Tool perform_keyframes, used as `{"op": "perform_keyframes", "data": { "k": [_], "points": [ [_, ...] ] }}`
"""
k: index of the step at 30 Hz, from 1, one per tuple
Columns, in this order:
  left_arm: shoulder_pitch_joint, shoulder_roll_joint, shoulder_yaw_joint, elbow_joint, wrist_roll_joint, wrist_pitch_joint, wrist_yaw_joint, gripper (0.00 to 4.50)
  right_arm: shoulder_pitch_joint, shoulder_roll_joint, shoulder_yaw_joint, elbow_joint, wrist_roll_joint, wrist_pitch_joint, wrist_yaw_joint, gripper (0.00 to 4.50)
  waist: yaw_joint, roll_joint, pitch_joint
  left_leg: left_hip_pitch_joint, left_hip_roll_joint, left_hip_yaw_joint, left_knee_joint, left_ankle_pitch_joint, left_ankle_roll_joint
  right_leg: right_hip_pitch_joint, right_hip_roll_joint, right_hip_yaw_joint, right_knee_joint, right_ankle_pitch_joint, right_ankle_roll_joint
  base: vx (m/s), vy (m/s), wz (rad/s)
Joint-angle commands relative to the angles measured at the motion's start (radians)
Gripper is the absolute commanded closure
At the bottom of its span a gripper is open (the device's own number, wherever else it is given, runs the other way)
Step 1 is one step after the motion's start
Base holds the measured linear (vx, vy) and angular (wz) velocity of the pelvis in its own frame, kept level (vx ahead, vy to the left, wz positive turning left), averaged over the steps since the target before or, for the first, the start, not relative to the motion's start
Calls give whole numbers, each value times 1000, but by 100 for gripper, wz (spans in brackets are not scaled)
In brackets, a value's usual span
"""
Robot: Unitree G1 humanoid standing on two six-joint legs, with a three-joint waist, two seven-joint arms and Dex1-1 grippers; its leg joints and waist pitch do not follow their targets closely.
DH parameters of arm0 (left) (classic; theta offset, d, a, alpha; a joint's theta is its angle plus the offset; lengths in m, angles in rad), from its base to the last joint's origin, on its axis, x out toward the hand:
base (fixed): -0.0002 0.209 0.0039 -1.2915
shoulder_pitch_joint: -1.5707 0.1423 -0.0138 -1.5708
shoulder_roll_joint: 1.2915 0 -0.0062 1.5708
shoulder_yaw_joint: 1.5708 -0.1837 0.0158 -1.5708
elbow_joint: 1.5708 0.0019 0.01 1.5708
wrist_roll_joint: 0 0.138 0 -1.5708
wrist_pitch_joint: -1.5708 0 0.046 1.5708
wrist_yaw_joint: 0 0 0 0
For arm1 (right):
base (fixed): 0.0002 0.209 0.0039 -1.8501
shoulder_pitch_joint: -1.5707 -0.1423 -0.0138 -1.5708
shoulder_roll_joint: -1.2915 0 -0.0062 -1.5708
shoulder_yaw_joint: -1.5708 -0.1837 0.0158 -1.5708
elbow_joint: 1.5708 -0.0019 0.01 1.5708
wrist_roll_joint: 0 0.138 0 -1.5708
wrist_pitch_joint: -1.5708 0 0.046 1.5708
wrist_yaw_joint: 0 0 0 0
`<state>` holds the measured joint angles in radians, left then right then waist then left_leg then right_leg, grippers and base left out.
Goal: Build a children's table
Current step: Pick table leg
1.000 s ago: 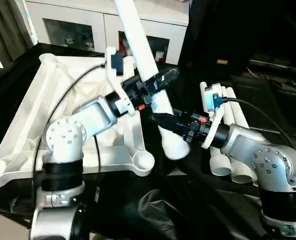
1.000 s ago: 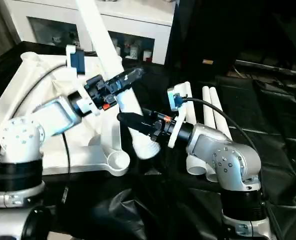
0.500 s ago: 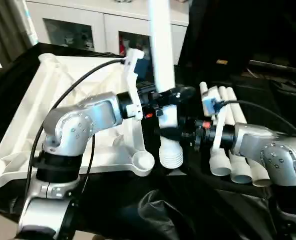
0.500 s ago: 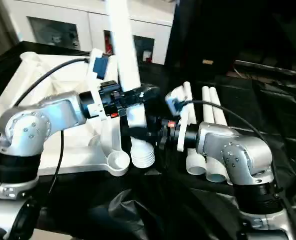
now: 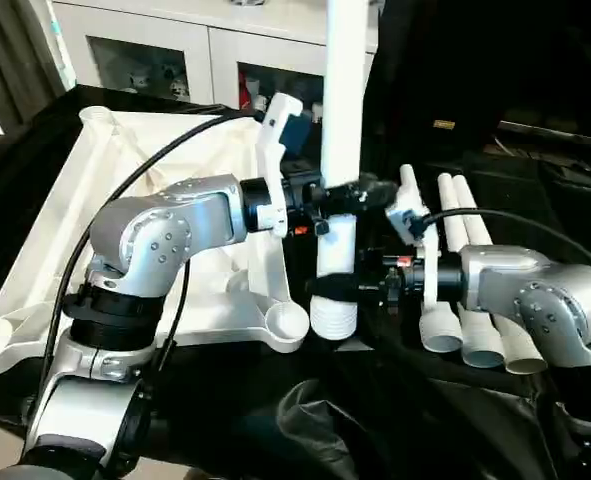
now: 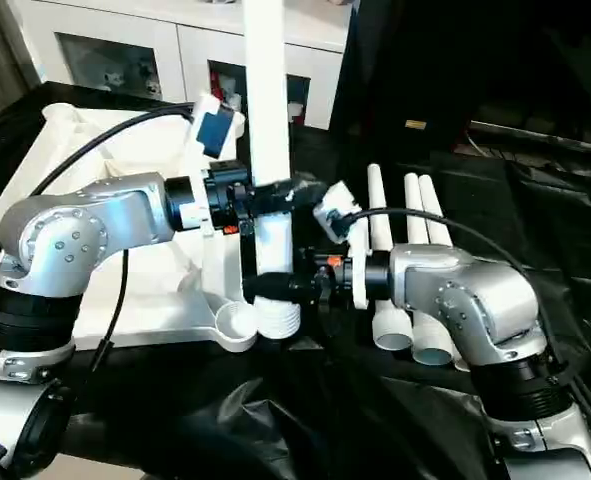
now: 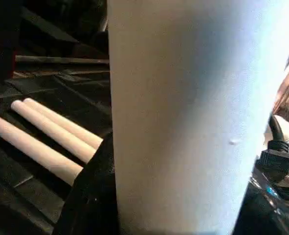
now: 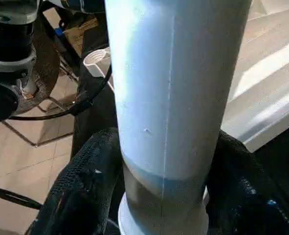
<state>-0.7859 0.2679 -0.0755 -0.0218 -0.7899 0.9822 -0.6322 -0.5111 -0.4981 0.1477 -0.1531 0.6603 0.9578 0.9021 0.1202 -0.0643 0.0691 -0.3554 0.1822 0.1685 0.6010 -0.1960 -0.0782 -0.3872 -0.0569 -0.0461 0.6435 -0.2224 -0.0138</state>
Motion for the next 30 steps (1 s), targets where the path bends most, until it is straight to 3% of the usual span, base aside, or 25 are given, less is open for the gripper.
{"op": "perform_keyframes", "data": {
  "k": [1, 6, 16, 18, 22, 30],
  "points": [
    [-31, -10, 8, 4, -12, 16, -15, 265, 3, -10, 15, -1, -6, -15, 16, 223, 6, 5, -73, 0, 38, -10, -60, -35, -18, 61, -78, 50, -70, -20, -192, 0, 0, 0],
    [-31, -16, 15, 4, -25, 28, -15, 265, 8, -6, 19, 0, -14, -20, 16, 254, 8, 5, -72, 1, 38, -10, -60, -43, -19, 61, -77, 50, -71, -30, -193, 0, 0, 0],
    [-30, -32, 42, 4, -26, 20, -11, 265, 17, 4, 11, 6, -17, -40, 11, 264, 14, 8, -74, 1, 38, -10, -59, -34, -16, 60, -77, 50, -68, -4, -198, 0, 0, 0],
    [-28, -34, 44, 2, -21, 12, -11, 209, 18, 5, 8, 6, -15, -43, 10, 264, 15, 7, -73, 2, 38, -10, -60, -41, -17, 60, -77, 50, -69, -11, -198, 0, 0, 0],
    [-10, -48, 87, -4, -61, 34, 6, 159, 23, 8, -9, -2, -4, -43, 5, 264, 19, 9, -74, 2, 39, -10, -59, -46, -20, 61, -78, 50, -68, -5, -208, 0, 0, 0],
    [22, -41, 138, -27, -102, 45, -10, 98, 37, -3, -17, -14, 8, -50, 20, 264, 21, 8, -73, 1, 38, -11, -60, -54, -21, 61, -77, 50, -70, -21, -197, 0, 0, 0]
  ]
}}
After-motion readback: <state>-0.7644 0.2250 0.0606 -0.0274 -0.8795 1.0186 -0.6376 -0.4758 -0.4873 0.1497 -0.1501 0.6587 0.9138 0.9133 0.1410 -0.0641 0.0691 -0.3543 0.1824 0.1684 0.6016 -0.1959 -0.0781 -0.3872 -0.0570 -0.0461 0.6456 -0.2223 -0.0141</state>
